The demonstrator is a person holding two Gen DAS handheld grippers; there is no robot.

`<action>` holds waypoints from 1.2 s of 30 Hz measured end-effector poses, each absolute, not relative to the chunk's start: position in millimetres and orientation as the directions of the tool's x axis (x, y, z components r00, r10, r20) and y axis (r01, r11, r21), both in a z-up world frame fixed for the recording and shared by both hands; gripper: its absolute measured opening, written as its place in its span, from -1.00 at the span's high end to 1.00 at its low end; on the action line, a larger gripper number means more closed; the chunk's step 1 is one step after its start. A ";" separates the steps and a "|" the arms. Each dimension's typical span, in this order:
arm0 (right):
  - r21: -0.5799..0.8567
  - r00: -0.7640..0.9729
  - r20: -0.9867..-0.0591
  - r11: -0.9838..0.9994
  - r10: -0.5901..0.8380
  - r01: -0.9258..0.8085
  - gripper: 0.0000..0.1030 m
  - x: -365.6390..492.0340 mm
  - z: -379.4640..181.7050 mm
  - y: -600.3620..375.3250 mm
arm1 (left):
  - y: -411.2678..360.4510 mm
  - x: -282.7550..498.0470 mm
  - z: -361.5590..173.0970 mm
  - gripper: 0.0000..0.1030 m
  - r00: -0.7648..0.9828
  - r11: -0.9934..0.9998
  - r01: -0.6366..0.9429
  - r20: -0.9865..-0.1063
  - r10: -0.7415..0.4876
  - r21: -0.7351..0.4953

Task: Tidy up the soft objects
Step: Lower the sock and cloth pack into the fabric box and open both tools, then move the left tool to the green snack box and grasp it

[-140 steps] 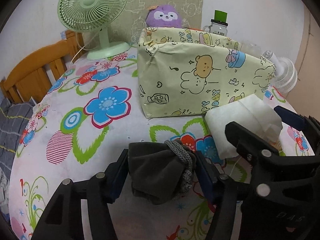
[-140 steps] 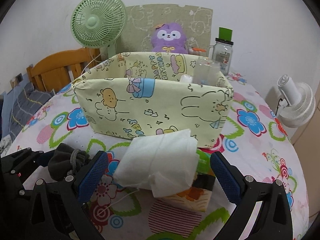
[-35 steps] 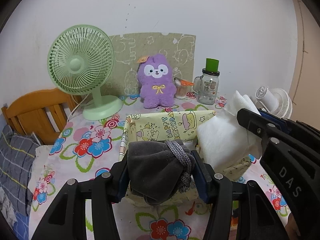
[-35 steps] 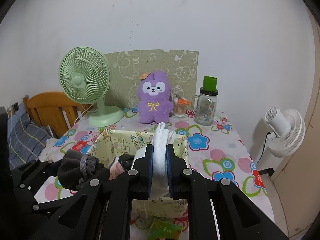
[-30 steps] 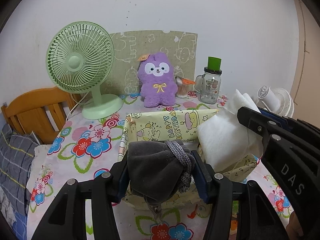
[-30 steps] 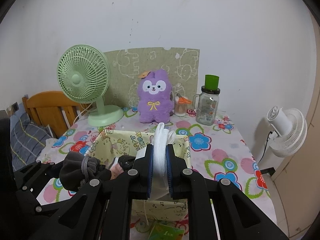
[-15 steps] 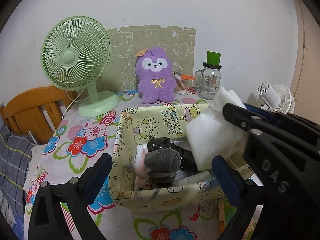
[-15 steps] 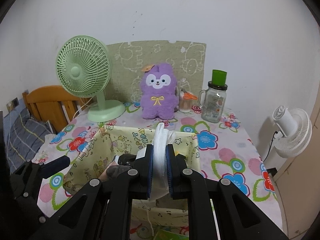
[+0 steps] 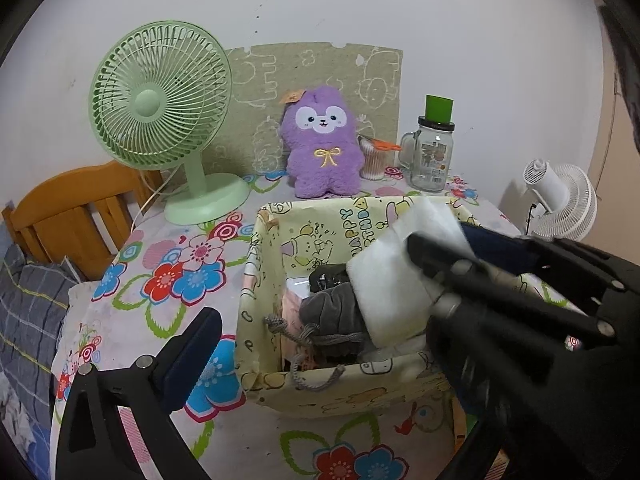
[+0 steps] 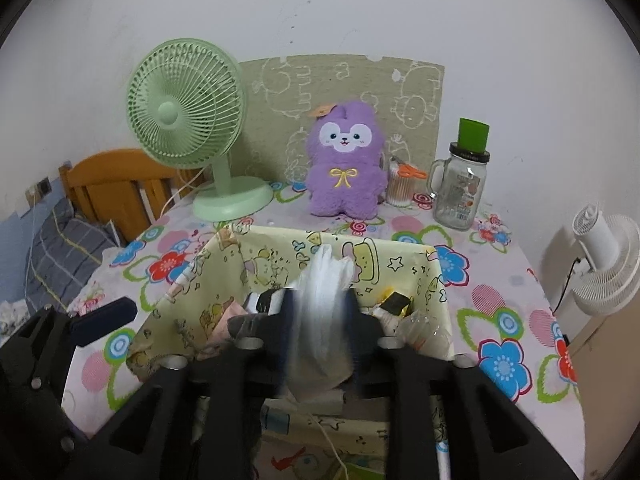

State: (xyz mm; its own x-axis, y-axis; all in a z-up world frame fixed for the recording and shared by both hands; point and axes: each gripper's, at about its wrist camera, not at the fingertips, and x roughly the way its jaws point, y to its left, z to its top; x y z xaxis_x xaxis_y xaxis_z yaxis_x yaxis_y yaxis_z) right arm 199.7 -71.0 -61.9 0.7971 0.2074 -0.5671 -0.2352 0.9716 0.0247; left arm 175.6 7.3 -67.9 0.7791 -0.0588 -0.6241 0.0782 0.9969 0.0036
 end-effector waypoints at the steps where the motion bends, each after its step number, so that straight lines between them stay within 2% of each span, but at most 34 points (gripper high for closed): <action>1: 0.015 0.795 -0.570 0.970 0.207 -0.241 -0.53 198.2 -61.8 -69.8 | 7.7 174.9 -68.5 -0.99 0.779 0.998 0.070 -0.625 -0.050 0.007; 2: 0.008 0.792 -0.573 0.968 0.209 -0.250 -0.72 196.6 -61.5 -69.2 | 9.3 174.1 -68.8 -1.00 0.777 0.998 0.066 -0.628 -0.053 -0.001; 3: -0.004 0.789 -0.579 0.967 0.207 -0.256 -0.73 194.0 -60.8 -68.0 | 10.2 173.4 -69.0 -1.00 0.774 0.998 0.069 -0.631 -0.060 -0.011; 6: -0.020 0.813 -0.549 0.970 0.191 -0.242 -0.74 182.8 -56.3 -71.4 | 9.9 166.3 -67.8 -1.00 0.777 0.998 0.067 -0.627 -0.059 -0.011; 21: -0.003 0.815 -0.554 0.979 0.169 -0.205 -0.75 141.1 -50.3 -82.4 | -0.7 124.5 -55.7 -0.99 0.793 0.996 0.093 -0.604 -0.078 -0.006; 36: -0.003 0.848 -0.515 0.989 0.124 -0.146 -0.78 91.6 -36.4 -100.1 | -14.8 85.1 -42.5 -0.99 0.815 0.992 0.126 -0.570 -0.102 0.002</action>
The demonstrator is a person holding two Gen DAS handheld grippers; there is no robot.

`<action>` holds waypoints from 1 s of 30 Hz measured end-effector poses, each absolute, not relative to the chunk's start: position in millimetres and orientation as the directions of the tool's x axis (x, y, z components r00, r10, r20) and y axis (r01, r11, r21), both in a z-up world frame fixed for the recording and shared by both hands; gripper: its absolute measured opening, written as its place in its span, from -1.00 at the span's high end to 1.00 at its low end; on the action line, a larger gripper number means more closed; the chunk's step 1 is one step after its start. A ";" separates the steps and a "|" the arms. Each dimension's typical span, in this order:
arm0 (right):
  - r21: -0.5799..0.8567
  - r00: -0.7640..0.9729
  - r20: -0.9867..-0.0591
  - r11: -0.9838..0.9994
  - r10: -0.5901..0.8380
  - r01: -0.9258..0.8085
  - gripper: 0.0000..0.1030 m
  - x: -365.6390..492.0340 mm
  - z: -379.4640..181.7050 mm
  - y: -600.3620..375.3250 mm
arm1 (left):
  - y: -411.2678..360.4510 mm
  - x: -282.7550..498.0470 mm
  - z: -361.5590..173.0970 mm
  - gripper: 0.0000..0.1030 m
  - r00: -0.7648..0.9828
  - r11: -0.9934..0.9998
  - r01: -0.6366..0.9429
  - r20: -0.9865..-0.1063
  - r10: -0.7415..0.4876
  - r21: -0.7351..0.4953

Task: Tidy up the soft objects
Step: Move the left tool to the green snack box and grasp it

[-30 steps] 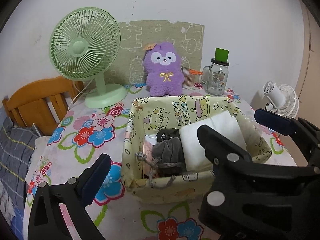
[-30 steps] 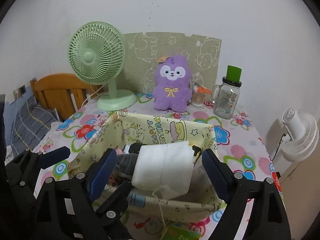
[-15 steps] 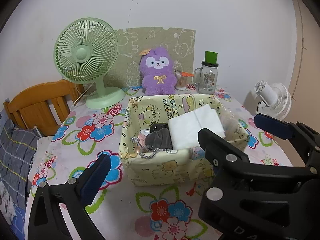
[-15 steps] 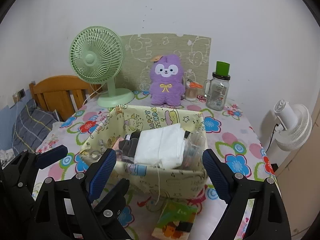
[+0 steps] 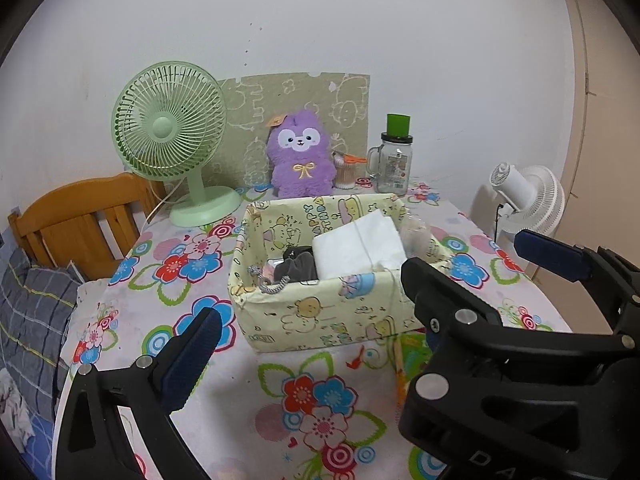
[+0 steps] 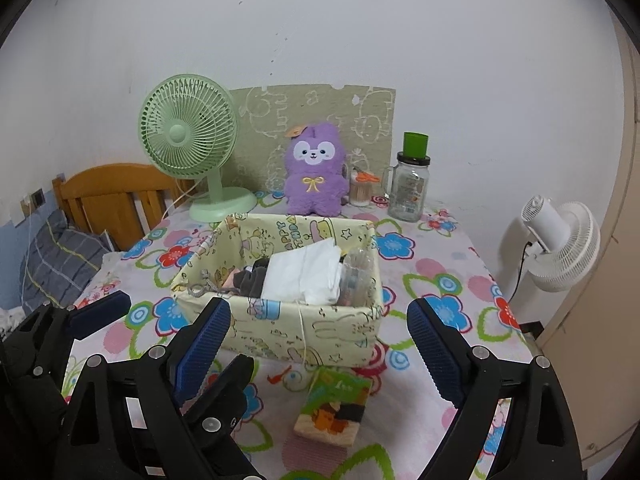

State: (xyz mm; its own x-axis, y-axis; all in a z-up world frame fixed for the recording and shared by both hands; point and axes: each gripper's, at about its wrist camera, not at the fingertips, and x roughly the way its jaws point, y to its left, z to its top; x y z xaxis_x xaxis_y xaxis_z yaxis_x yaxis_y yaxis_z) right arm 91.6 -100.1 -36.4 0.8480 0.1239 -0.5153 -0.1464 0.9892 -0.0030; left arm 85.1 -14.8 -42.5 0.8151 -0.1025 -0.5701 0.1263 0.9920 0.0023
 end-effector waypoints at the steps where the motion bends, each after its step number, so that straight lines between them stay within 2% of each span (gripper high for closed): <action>1: 0.000 0.848 -0.515 0.990 0.123 -0.144 -0.79 89.2 -35.9 -101.7 | -16.0 82.8 -42.3 -0.99 0.815 0.992 0.129 -0.570 -0.105 0.001; 30: 0.024 0.830 -0.538 0.987 0.145 -0.157 -0.74 55.1 -63.6 -142.8 | -62.8 65.8 -78.1 -0.97 0.788 0.979 0.202 -0.591 -0.174 -0.019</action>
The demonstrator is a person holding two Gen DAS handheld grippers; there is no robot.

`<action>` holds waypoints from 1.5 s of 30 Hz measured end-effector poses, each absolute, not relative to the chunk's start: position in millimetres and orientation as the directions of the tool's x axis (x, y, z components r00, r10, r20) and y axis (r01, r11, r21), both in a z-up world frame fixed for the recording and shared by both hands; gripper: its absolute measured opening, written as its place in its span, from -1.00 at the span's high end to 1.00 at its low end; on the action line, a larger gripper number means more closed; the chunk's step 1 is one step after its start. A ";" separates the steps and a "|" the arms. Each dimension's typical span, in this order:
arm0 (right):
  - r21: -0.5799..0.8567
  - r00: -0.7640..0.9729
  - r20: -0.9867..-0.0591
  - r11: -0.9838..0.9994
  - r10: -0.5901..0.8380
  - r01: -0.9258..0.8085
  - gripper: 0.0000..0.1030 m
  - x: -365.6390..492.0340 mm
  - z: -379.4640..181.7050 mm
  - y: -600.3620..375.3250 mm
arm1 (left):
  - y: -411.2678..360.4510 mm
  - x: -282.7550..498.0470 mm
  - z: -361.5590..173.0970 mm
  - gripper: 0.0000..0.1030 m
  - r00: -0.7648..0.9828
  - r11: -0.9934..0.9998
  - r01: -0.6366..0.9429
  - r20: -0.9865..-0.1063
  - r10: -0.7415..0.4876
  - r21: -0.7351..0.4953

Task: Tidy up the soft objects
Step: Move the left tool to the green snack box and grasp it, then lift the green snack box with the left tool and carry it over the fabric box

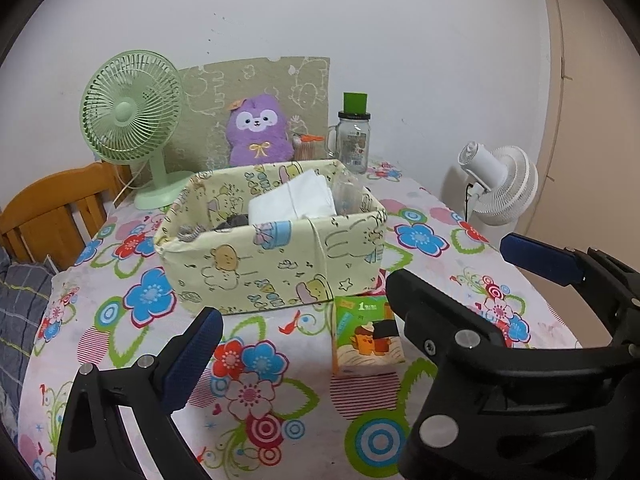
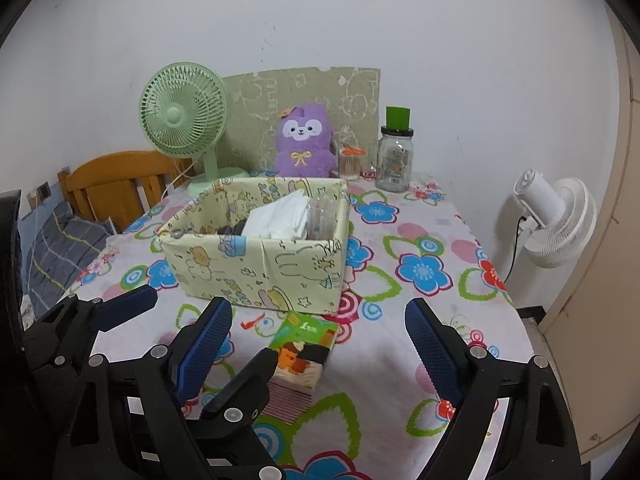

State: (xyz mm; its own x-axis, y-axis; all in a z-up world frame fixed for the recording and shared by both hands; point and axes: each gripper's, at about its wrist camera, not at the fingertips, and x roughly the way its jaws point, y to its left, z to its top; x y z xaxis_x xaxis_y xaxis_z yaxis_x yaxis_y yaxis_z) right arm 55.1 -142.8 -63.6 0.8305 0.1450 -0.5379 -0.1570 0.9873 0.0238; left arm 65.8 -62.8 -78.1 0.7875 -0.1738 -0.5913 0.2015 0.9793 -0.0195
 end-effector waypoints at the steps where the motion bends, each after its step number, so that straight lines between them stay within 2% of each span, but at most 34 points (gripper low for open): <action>1: 0.026 0.828 -0.542 0.987 0.147 -0.159 -0.74 55.8 -66.3 -144.2 | -64.2 66.5 -80.0 -0.95 0.785 0.979 0.205 -0.594 -0.177 -0.021; 21: 0.037 0.794 -0.598 0.993 0.111 -0.110 -0.74 72.3 -103.1 -175.9 | -99.0 89.3 -116.9 -0.90 0.717 0.966 0.260 -0.669 -0.196 -0.004; 26: 0.047 0.778 -0.620 0.995 0.101 -0.092 -0.74 82.4 -114.1 -183.5 | -105.1 100.2 -129.0 -0.72 0.690 0.965 0.261 -0.699 -0.190 -0.004; 28: 0.050 0.769 -0.632 0.995 0.097 -0.084 -0.74 86.2 -119.0 -186.9 | -106.6 105.9 -135.0 -0.51 0.665 0.965 0.261 -0.723 -0.186 -0.008; 34: 0.060 0.742 -0.665 0.996 0.088 -0.064 -0.73 96.0 -132.6 -192.4 | -108.1 115.3 -147.7 -0.10 0.602 0.964 0.265 -0.776 -0.189 -0.029; 37: 0.074 0.734 -0.672 0.995 0.100 -0.067 -0.72 97.7 -136.0 -193.3 | -108.5 113.4 -147.6 -0.03 0.604 0.963 0.269 -0.773 -0.193 -0.030; 45: 0.060 0.739 -0.667 0.995 0.095 -0.074 -0.72 95.2 -132.3 -187.8 | -104.6 103.7 -137.0 -0.01 0.641 0.964 0.265 -0.745 -0.185 -0.011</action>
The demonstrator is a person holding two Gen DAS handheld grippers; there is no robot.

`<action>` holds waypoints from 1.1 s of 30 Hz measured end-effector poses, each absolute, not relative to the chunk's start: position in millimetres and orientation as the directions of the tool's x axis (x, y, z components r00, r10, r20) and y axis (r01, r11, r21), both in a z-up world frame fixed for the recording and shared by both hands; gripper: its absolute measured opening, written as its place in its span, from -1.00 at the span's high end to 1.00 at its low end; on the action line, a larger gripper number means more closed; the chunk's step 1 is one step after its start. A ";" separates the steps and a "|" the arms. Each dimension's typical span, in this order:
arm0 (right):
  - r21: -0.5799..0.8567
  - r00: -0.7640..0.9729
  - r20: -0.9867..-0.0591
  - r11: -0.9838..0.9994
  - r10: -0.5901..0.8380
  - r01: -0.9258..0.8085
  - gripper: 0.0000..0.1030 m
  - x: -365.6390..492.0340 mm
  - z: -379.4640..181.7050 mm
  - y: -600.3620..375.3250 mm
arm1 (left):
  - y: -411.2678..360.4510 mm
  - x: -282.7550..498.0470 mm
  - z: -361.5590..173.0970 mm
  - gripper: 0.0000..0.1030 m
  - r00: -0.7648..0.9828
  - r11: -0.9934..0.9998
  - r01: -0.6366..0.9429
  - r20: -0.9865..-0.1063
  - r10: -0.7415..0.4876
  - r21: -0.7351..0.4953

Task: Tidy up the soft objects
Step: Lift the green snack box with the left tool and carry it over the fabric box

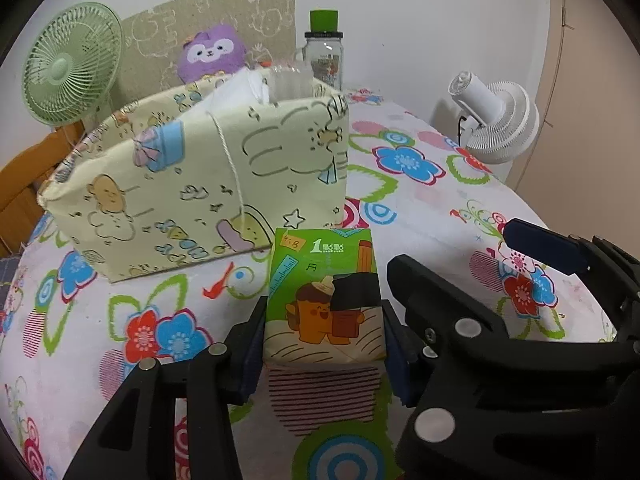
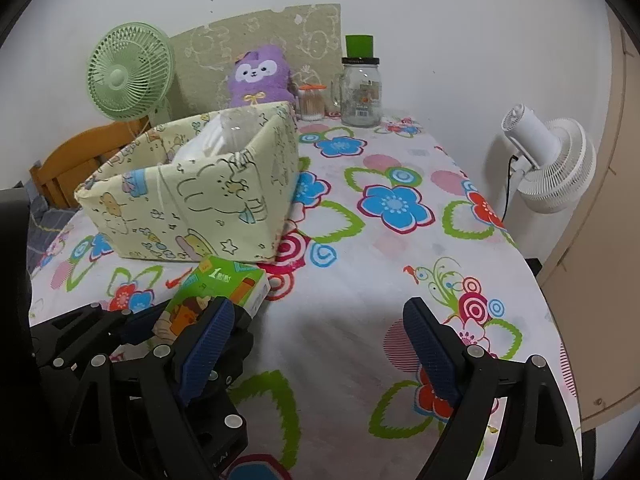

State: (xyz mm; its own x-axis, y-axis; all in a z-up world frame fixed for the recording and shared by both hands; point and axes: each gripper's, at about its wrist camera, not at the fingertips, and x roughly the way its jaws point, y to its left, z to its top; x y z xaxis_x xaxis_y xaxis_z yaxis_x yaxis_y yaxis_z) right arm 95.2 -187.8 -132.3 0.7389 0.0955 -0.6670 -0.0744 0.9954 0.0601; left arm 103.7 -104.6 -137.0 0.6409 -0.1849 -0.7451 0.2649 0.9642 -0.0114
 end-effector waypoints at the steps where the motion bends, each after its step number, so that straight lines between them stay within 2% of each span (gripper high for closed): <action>1: 0.061 0.740 -0.665 0.995 0.098 -0.077 -0.72 94.2 -131.1 -187.2 | -103.9 101.6 -135.2 -0.02 0.646 0.964 0.265 -0.741 -0.185 -0.009; 33: 0.067 0.811 -0.563 0.987 0.161 -0.149 -0.72 52.9 -68.2 -143.1 | -60.9 50.6 -64.3 -0.02 0.769 0.971 0.237 -0.612 -0.187 0.002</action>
State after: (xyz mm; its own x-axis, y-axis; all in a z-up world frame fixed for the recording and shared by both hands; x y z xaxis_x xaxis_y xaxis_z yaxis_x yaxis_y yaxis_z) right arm 52.9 -143.1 -68.2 0.8109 0.1606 -0.5627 -0.1487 0.9866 0.0673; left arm 50.6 -60.9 -64.3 0.7687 -0.1868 -0.6118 0.2374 0.9714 0.0016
